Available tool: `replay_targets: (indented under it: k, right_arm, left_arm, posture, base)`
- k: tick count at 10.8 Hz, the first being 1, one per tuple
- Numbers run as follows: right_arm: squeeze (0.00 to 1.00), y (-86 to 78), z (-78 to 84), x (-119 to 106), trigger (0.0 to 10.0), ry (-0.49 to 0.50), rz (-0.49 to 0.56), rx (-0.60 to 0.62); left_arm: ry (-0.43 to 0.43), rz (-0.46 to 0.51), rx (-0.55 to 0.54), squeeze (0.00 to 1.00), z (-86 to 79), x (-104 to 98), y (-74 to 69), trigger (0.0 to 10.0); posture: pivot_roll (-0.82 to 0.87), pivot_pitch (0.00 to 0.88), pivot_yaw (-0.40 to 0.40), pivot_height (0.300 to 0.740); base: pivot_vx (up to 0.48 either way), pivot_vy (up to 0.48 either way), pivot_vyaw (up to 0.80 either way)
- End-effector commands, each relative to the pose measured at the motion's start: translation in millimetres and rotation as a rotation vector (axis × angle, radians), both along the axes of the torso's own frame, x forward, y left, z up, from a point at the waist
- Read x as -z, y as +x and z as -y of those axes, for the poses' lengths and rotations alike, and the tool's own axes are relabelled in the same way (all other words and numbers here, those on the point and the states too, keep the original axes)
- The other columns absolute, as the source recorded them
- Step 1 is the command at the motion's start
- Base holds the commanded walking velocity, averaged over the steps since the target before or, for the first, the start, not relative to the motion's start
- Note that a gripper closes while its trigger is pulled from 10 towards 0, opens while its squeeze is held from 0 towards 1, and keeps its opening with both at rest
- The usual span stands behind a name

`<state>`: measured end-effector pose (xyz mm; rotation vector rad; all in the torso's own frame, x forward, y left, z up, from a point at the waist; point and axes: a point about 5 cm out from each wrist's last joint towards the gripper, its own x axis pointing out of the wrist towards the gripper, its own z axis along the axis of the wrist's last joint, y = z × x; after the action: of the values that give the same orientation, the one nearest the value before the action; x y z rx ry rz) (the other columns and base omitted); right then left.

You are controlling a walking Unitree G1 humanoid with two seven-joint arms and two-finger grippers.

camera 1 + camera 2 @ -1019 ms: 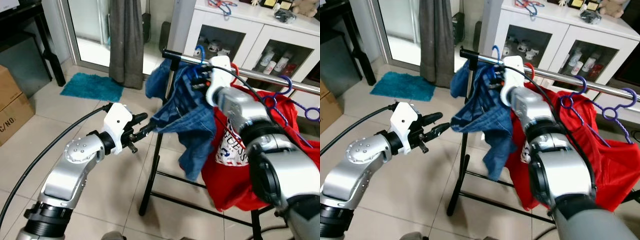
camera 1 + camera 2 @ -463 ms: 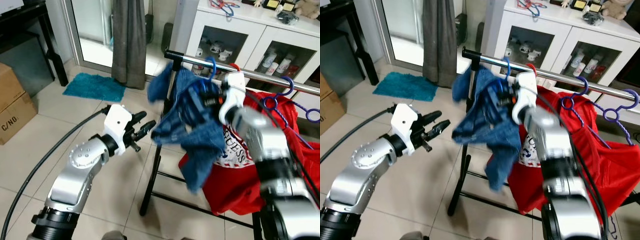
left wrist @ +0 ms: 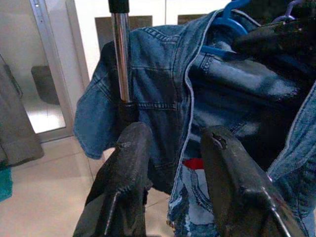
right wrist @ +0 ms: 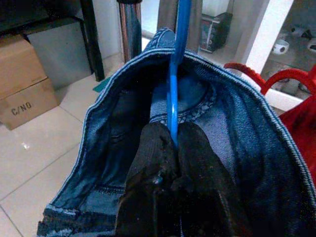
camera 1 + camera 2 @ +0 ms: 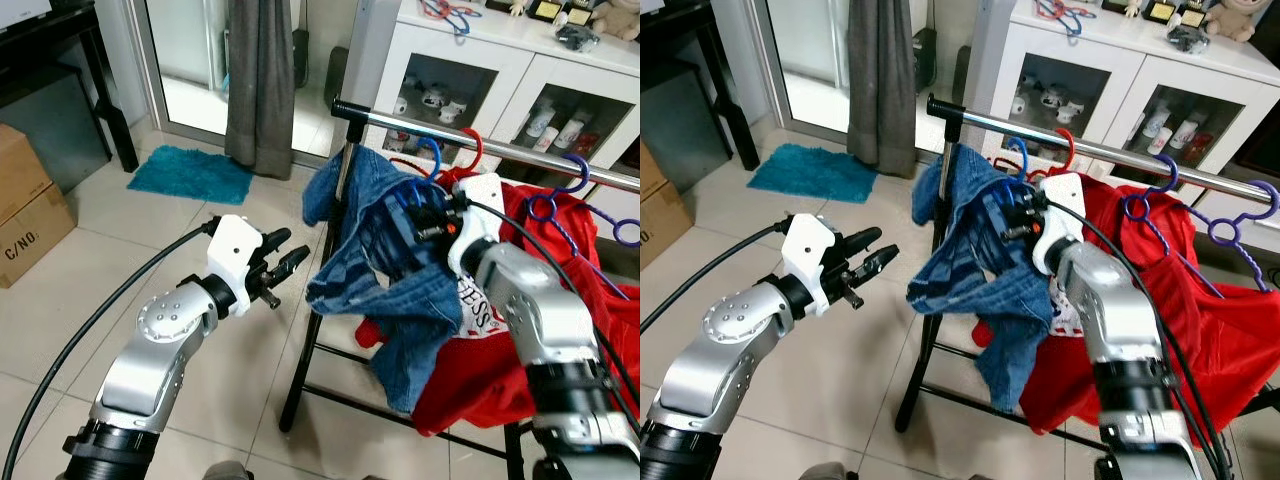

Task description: Hang hanger

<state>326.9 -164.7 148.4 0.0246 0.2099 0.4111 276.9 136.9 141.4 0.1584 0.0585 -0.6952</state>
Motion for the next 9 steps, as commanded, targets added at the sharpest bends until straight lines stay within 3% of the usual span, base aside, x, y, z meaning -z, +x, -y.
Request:
replay_targets:
  k: [1, 5, 9]
  right_arm:
    - [0.0, -2.4, 2.9, -7.8, 0.0, 0.002, 0.034, 0.011]
    - [0.0, -18.0, -2.1, 6.6, 0.0, 0.024, 0.005, 0.05]
    - [0.0, -23.4, -5.7, 6.5, 0.0, 0.035, 0.01, 0.063]
  left_arm:
    - [0.007, 0.011, 0.014, 0.0, 4.2, -0.8, -1.6, 10.0]
    - [0.013, 0.004, -0.005, 0.0, 1.3, 2.4, -3.0, 10.0]
    - [0.029, 0.009, 0.015, 0.0, 2.5, 1.5, 1.3, 10.0]
  posture:
    - [0.1, 0.0, -0.13, 0.74]
    - [0.1, 0.0, -0.138, 0.74]
    - [0.09, 0.0, -0.131, 0.74]
  base:
    - [-0.27, 0.0, 0.0]
    - [-0.281, 0.0, 0.0]
    - [-0.266, 0.0, 0.0]
